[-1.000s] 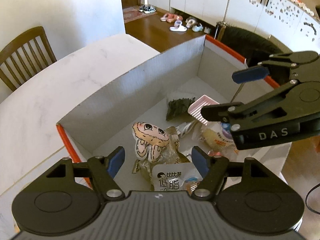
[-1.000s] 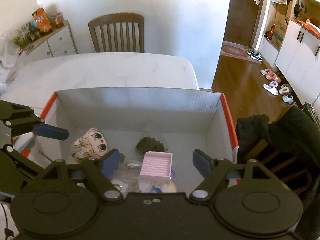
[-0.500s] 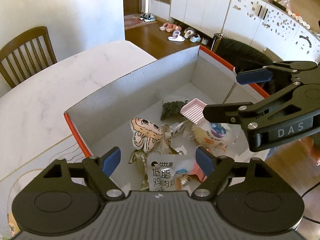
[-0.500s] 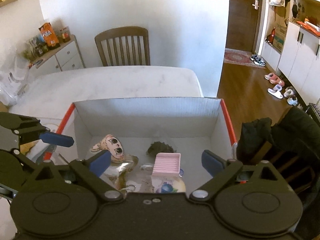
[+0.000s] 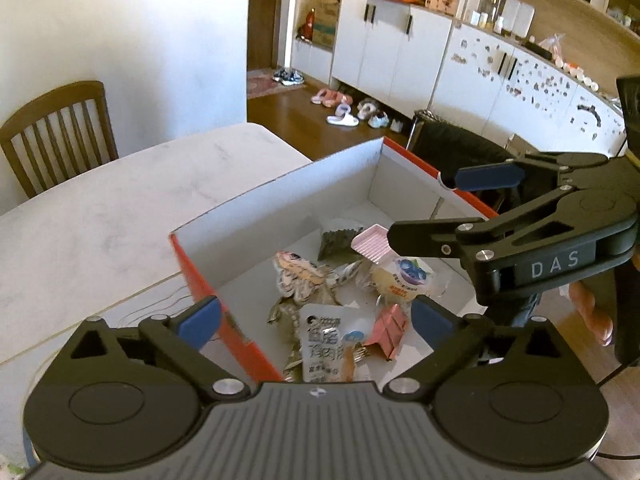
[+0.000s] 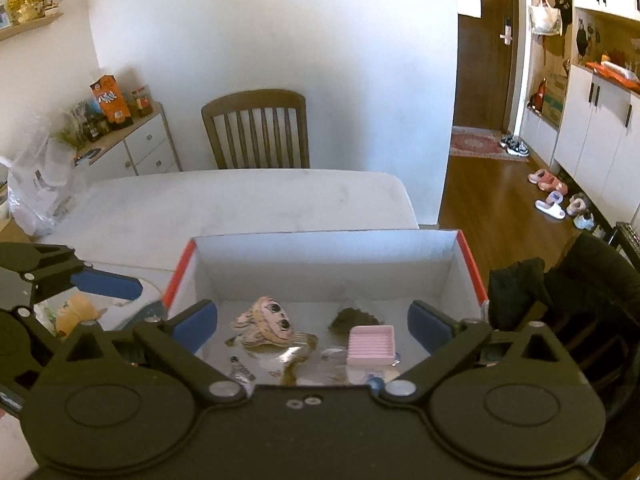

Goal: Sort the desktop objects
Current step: 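Move both tools back from the shoebox toward the remaining items on the mat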

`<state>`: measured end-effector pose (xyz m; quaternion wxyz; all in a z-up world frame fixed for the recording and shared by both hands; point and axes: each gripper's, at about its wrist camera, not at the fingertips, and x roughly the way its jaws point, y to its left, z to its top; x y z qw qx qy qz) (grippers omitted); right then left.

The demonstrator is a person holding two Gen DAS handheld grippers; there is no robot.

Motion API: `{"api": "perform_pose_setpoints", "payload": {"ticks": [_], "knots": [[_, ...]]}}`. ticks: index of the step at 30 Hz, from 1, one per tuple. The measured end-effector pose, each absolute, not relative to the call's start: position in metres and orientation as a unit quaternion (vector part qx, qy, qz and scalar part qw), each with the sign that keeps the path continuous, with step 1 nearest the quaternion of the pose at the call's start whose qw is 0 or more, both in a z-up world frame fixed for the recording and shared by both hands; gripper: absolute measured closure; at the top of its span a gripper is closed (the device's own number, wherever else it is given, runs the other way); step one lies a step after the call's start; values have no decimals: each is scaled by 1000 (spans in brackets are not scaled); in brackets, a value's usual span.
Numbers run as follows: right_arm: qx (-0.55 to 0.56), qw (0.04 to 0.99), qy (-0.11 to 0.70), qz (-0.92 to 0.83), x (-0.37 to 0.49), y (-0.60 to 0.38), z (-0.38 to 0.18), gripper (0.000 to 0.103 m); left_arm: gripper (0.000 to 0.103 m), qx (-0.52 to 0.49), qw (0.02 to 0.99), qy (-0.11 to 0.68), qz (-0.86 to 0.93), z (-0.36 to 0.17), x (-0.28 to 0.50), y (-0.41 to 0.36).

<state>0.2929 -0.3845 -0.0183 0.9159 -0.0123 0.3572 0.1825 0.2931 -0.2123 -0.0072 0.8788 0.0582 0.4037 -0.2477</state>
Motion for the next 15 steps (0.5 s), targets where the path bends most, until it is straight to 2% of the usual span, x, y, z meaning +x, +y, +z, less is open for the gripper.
{"api": "perform_pose_setpoints", "payload": {"ticks": [15], "knots": [[10,914,358,190,257,-316,-12,1,1,38,896,388,-214,-11,248,-113]]}}
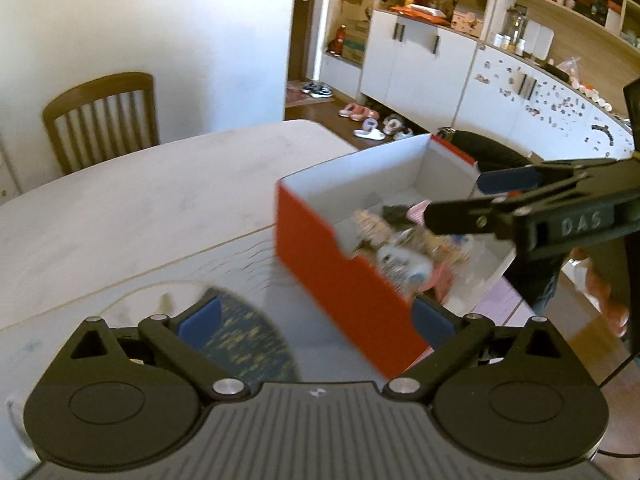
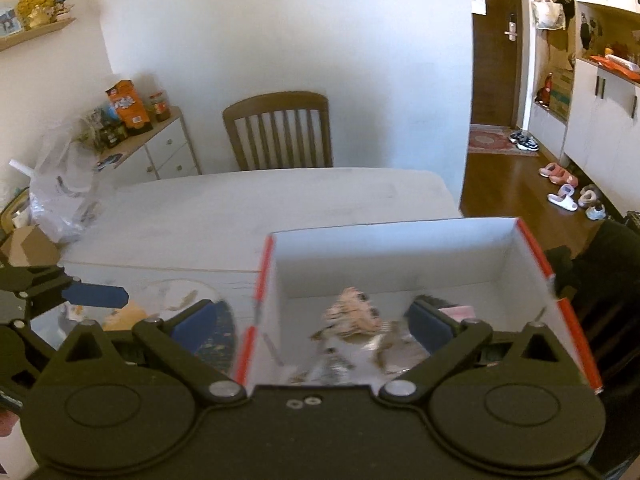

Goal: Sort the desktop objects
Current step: 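Move both tools back from the shoebox toward the remaining items on the mat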

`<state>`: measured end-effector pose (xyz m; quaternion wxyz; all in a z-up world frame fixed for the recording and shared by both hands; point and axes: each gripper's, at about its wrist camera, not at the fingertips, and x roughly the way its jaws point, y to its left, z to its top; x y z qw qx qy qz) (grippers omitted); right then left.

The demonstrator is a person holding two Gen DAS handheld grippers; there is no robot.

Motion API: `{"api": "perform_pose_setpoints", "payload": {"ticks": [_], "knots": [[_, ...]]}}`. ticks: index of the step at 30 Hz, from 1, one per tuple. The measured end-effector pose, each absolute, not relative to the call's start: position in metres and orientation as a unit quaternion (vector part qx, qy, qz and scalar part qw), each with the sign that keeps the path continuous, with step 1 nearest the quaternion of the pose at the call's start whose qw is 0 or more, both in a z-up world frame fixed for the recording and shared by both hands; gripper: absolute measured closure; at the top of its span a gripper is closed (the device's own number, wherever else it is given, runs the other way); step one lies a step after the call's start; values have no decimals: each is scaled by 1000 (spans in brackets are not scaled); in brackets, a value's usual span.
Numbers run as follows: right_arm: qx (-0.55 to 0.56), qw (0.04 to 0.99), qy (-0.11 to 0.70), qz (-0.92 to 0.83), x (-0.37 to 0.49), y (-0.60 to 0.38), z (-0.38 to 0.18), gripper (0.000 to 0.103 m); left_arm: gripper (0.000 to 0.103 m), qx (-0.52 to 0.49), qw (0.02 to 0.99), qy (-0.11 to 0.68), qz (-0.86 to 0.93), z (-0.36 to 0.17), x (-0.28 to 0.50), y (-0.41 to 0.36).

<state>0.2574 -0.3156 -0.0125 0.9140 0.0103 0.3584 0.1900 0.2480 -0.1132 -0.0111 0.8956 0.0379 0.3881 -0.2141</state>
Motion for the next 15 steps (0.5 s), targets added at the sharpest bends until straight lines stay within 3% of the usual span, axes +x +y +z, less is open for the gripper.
{"api": "perform_pose_setpoints", "payload": {"ticks": [15], "knots": [[-14,900,373,226,223,-216,-21,1,1,34,917,367,-155,-26,202,-3]]}}
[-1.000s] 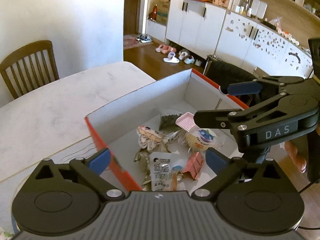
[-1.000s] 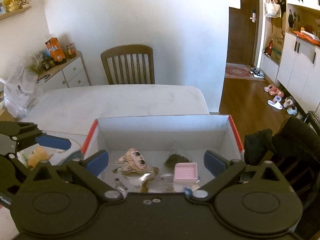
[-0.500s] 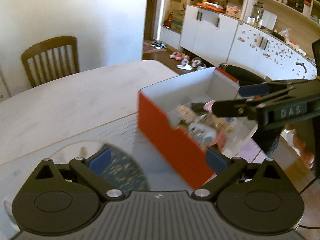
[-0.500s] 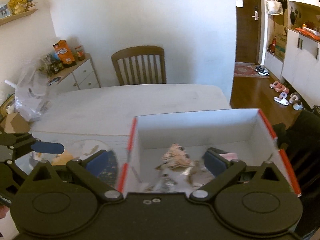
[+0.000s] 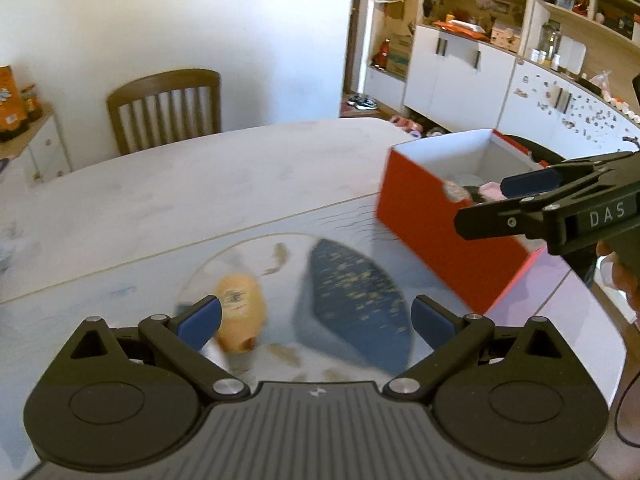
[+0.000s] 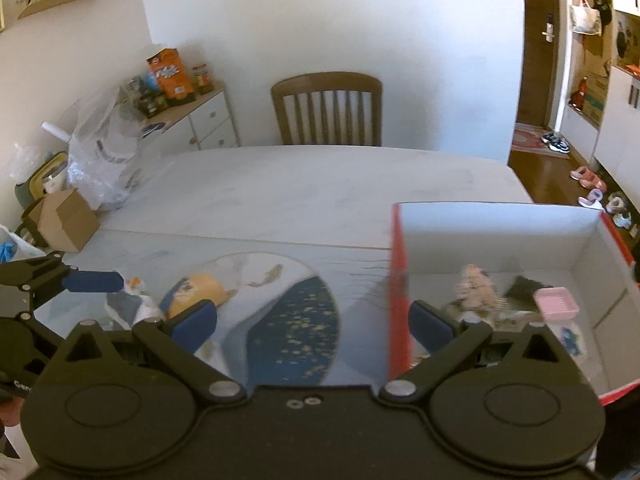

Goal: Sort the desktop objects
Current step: 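Move both tools back from the shoebox toward the remaining items on the mat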

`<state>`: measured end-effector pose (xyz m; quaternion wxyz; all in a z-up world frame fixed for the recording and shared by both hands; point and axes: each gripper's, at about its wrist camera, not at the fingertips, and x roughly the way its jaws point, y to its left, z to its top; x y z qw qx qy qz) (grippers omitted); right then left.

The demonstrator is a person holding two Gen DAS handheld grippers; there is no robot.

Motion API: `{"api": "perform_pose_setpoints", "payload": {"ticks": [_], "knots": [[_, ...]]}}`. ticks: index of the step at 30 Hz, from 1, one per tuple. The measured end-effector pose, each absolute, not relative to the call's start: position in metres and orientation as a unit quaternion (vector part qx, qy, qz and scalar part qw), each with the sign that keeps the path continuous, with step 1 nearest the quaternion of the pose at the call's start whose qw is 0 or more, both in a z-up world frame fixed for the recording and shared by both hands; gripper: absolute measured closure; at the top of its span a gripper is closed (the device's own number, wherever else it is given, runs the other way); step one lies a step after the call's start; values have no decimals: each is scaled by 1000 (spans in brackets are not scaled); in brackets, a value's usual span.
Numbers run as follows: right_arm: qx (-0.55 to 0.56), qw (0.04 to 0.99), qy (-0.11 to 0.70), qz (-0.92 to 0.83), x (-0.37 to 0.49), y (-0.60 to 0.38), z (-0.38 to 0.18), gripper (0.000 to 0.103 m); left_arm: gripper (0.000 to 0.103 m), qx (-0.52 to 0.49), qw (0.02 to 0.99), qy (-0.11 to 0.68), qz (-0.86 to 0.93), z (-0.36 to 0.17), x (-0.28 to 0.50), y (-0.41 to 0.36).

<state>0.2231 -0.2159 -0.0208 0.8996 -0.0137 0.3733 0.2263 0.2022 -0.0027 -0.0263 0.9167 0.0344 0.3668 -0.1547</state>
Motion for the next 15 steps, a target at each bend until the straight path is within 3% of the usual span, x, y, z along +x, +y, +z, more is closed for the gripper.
{"api": "perform_pose_setpoints", "payload": {"ticks": [15], "knots": [[-32,891,386,238,232,-129,-38,1,1,14,920,380,-99,-56,197,83]]}}
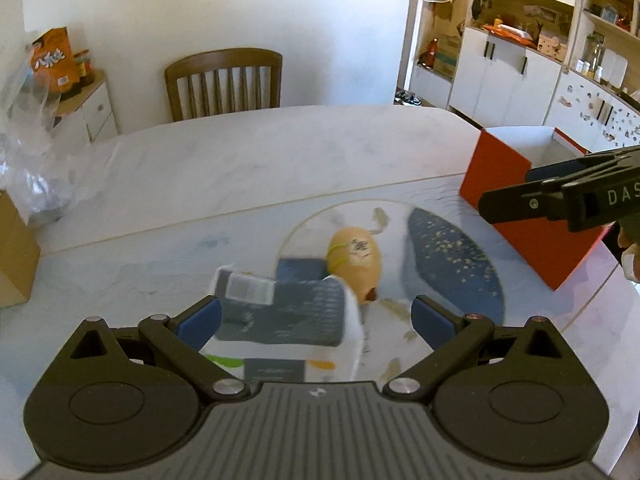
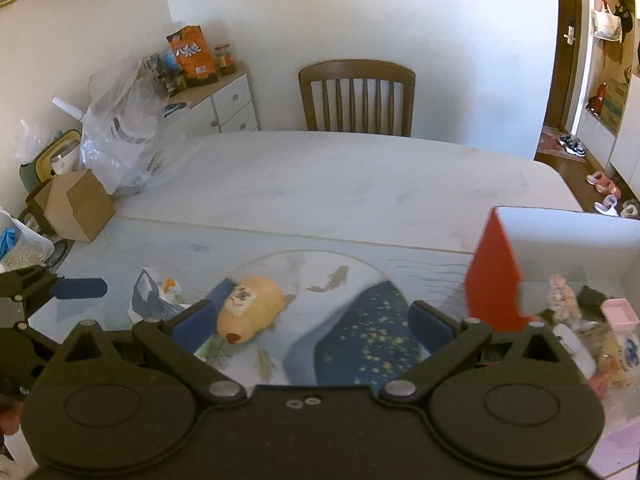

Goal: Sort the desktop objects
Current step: 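Move both tools back from the shoebox toward the remaining items on the mat, then grasp the white-grey snack bag with left tool while right tool grasps the orange bottle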

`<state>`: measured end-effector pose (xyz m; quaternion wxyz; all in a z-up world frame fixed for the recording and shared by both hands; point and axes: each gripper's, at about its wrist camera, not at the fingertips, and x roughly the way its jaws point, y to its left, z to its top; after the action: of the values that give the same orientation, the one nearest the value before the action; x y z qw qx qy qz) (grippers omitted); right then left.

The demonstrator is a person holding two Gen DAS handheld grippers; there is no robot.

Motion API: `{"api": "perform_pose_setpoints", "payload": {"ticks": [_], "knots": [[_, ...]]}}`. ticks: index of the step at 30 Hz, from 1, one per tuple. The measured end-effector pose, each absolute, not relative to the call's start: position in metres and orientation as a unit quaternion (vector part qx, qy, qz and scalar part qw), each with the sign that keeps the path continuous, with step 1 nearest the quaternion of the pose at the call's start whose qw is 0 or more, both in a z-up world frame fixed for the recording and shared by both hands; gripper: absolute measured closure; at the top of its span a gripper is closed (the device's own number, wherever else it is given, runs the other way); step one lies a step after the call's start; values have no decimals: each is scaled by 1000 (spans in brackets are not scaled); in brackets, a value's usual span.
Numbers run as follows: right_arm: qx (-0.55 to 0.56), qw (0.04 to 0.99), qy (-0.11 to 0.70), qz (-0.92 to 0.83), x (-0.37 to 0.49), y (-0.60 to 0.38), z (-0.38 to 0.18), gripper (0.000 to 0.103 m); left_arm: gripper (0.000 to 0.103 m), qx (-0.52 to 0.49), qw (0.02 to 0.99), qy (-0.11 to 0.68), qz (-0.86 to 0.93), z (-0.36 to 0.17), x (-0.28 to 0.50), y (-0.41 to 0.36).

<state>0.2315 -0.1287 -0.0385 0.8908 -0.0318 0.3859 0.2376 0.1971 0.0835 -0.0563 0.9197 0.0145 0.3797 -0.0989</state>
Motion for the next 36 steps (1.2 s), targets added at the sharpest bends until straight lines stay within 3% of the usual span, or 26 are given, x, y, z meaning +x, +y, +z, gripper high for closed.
{"api": "perform_pose_setpoints", "payload": {"ticks": [20,36], "knots": [[-50,871,426,239,264,-56,-83,2,1,-6,897,412,-159,-103,224,140],[-55,855,461,232,290,-25,-111,5,1,-13,872,437,-219,-129,246,140]]}}
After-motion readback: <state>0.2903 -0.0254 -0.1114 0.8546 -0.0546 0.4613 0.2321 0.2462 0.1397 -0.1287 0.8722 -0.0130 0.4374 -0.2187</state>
